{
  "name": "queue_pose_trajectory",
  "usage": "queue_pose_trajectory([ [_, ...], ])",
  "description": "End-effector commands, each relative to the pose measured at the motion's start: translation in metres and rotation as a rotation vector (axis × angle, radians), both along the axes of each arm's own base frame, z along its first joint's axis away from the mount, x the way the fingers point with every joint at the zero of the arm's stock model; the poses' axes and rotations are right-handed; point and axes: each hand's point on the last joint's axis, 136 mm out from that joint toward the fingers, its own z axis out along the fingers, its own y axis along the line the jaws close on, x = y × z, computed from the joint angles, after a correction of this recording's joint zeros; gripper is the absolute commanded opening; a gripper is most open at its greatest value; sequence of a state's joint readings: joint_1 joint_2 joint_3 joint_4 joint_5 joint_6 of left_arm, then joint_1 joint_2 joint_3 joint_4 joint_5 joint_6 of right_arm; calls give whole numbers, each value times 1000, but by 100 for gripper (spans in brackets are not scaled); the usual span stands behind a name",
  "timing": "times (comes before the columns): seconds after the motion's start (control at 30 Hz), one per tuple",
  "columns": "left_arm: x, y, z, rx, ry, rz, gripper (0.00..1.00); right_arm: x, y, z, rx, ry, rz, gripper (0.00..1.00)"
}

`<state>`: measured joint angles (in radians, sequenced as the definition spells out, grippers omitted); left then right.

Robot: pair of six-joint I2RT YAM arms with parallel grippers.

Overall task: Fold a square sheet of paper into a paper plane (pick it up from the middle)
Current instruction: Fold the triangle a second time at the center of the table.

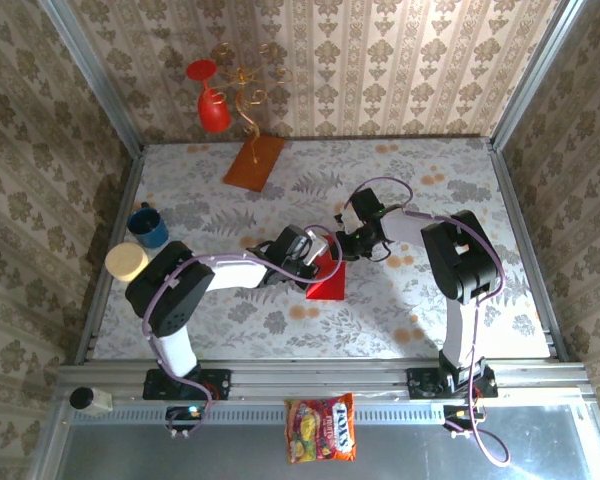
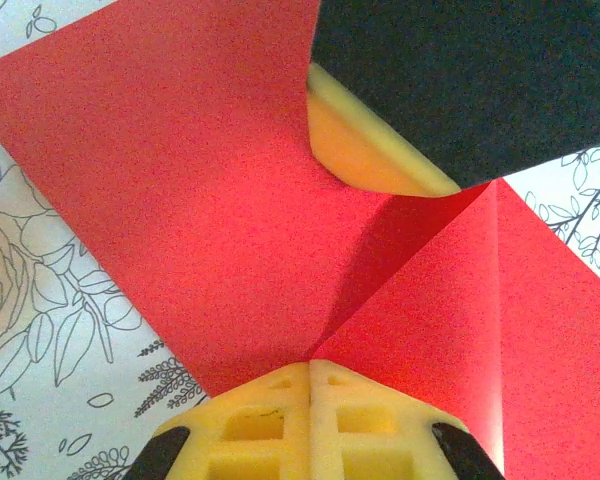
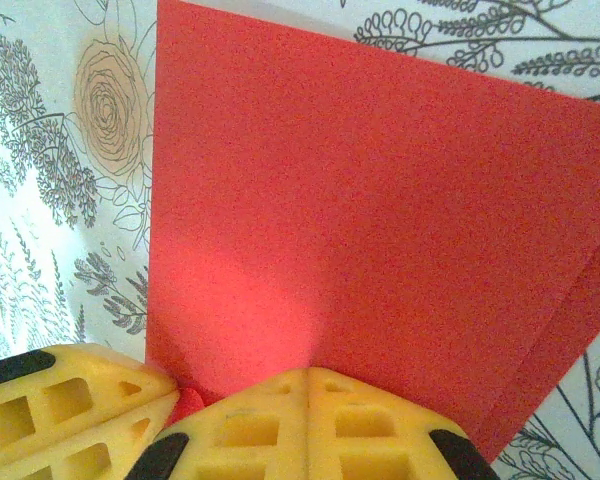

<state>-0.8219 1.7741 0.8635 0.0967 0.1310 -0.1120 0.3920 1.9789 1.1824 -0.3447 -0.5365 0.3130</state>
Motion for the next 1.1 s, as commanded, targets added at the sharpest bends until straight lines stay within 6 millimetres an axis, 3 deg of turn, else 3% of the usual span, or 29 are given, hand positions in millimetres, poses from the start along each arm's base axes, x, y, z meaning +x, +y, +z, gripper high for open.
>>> queue_pose_trajectory([
  [0.0,-3,8,-12,17,28,15,0,-24,-9,-29,-74,116,14,0],
  [0.17,-4,9,-15,19,34,17,0,-19,-5,-16,-45,103,8,0],
  [0.4,-7,11,-19,18,45,21,0,5,1,43,33,-14,-58,0],
  [0.57,-8,13,-22,18,49,29,0,-2,1,66,72,-59,-89,0],
  [0.87,-9,14,-25,22,49,32,0,-37,13,50,81,-53,-118,0],
  [1.07,-9,15,-26,26,50,30,0,-40,16,27,57,-30,-132,0],
])
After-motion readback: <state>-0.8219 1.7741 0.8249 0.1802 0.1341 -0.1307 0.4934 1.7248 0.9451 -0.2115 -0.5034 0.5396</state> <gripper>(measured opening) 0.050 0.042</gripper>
